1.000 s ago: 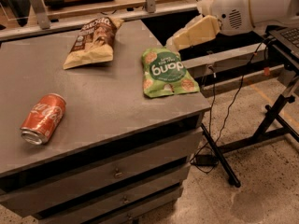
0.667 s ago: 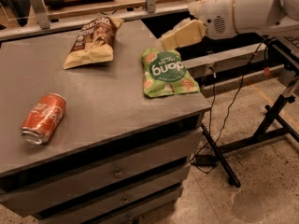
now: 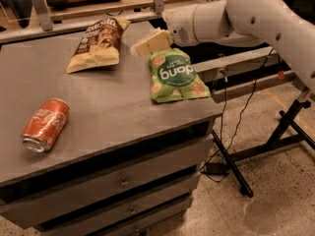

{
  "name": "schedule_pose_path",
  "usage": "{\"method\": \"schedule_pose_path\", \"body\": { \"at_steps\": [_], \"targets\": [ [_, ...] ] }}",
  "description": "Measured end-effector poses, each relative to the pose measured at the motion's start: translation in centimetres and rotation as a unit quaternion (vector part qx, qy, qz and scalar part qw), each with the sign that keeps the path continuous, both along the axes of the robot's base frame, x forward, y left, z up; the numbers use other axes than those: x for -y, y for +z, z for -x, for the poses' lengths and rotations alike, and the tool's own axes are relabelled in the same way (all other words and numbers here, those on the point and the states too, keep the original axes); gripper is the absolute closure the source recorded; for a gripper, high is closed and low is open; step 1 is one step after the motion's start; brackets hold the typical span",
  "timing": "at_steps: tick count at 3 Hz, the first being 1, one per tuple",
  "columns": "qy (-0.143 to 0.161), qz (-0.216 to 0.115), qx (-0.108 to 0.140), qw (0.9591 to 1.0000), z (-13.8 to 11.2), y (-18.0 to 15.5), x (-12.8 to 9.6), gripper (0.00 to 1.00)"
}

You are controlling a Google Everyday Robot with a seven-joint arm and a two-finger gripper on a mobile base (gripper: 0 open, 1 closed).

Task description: Move brown chip bag near coke can

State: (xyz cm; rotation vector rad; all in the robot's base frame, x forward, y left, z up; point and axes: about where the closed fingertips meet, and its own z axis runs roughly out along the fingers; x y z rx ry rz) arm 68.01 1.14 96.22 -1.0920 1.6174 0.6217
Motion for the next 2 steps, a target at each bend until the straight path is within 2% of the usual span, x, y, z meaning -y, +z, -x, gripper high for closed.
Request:
{"method": "schedule_pose_path", "body": {
  "at_steps": [1,2],
  "targets": [
    [0.015,-0.003,-0.002,0.9999,-2.8,-1.3,-3.4,0.0],
    [0.033,-0.005,-0.013,0.9994,-4.2,-2.9,-7.1,0.0]
  ]
}}
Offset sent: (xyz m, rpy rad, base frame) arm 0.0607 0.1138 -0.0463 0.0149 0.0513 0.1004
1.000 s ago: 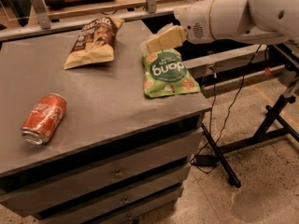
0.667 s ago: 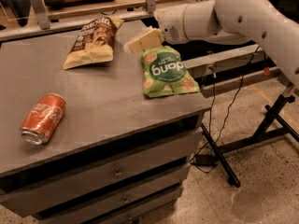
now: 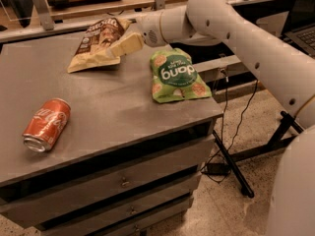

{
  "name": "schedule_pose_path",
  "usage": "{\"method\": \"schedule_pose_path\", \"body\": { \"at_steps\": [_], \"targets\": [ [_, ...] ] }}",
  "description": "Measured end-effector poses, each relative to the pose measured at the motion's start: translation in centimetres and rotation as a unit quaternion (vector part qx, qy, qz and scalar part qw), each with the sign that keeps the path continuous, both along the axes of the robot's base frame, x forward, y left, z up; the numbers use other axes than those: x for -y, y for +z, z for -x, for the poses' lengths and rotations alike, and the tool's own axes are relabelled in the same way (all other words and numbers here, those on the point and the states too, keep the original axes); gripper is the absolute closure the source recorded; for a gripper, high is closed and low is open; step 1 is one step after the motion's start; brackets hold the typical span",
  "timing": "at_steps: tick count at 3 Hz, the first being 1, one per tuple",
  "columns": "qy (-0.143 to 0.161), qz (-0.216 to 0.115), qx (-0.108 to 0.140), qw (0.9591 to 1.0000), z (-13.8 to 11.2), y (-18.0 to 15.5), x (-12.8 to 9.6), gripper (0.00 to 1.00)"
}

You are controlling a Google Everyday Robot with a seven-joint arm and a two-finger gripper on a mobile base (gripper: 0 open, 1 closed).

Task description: Move brown chip bag near coke can

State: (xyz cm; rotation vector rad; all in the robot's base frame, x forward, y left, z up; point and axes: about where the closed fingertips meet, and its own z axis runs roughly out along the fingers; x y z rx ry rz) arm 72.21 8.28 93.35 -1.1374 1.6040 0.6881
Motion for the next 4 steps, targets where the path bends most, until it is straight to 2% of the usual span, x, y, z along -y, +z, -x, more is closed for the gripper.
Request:
{"method": "schedule_pose_path", "body": {
  "at_steps": [1,2,4],
  "targets": [
    [0.001,0.01,-0.019,0.9998,-0.7,-1.4,-2.9,0.0],
    [-0.002,0.02,-0.05,0.9986,-0.6,-2.8,-5.4,0.0],
    [-0.012,0.038,-0.087,0.9954,0.0,-5.7,-7.3,0.0]
  ]
}}
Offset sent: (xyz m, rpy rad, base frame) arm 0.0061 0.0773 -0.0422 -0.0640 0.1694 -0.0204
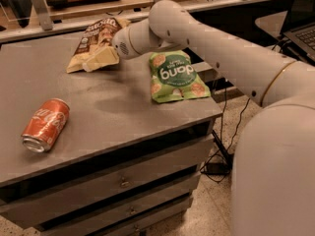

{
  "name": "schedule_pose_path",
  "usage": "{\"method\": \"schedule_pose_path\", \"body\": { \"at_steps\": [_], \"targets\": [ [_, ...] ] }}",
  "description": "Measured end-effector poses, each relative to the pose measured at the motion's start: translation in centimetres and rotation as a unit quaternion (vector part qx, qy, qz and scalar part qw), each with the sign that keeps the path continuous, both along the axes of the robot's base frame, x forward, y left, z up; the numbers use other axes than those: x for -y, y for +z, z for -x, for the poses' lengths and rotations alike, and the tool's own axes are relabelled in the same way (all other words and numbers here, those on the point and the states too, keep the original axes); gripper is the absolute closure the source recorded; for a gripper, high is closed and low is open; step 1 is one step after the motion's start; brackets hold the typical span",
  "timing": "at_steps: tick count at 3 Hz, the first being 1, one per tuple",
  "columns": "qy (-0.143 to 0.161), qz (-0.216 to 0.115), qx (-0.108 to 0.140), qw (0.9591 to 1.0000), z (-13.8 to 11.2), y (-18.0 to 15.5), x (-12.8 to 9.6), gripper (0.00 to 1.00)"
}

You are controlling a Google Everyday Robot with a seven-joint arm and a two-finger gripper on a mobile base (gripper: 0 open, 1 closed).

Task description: Move brown chip bag near coke can

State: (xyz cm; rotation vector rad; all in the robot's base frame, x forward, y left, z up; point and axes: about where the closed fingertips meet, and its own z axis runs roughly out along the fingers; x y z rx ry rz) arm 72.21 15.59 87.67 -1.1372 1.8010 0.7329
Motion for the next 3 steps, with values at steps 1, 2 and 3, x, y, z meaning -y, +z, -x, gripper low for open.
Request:
{"method": "schedule_pose_path", "body": {
  "at_steps": [1,2,3],
  "targets": [
    [-0.01,0.009,-0.014,0.9998,0.17,-1.3,-0.09,0.14],
    [-0.016,0.013,-0.019,0.9996,0.3,-1.77,-0.12,0.38],
    [-0.018,0.009,-0.007,0.9998,0.28,-0.96,-0.22,0.61]
  ]
}}
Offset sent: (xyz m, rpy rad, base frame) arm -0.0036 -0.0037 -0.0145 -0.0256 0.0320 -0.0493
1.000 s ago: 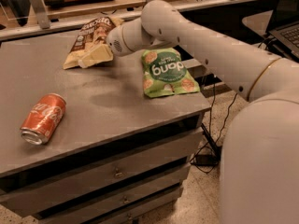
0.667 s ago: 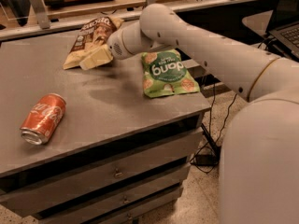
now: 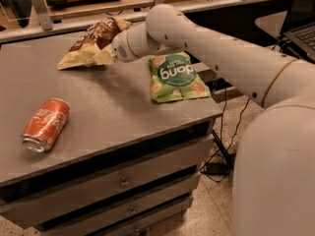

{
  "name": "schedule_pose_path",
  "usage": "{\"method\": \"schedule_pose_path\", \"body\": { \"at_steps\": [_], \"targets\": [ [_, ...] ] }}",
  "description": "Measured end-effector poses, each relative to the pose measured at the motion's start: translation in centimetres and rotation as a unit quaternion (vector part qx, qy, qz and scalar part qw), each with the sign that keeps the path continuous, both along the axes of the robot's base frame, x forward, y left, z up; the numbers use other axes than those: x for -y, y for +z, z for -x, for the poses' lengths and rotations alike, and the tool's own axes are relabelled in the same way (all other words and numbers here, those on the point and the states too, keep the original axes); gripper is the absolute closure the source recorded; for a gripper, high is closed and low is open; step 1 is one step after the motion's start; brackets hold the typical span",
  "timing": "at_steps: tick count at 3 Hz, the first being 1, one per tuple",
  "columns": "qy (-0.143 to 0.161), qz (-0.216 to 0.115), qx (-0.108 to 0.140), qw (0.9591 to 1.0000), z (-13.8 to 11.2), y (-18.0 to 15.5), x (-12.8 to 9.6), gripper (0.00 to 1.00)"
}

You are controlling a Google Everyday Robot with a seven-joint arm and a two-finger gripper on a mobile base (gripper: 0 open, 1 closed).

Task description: Move brown chip bag near coke can

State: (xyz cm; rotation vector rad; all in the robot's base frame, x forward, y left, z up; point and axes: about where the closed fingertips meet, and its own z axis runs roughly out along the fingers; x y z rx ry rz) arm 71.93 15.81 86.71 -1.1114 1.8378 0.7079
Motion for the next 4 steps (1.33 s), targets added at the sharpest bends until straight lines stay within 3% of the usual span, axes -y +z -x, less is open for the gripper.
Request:
{"method": "schedule_pose_path", "body": {
  "at_steps": [1,2,4],
  "targets": [
    [-0.002,-0.002,0.009,1.0,0.1,0.6,0.1,0.84],
    [0.003,-0.001,0.013,0.9999,0.6,1.1,0.5,1.0],
    [0.059,-0.028,-0.005,0.9979,5.3,3.9,2.0,1.0]
  ]
}}
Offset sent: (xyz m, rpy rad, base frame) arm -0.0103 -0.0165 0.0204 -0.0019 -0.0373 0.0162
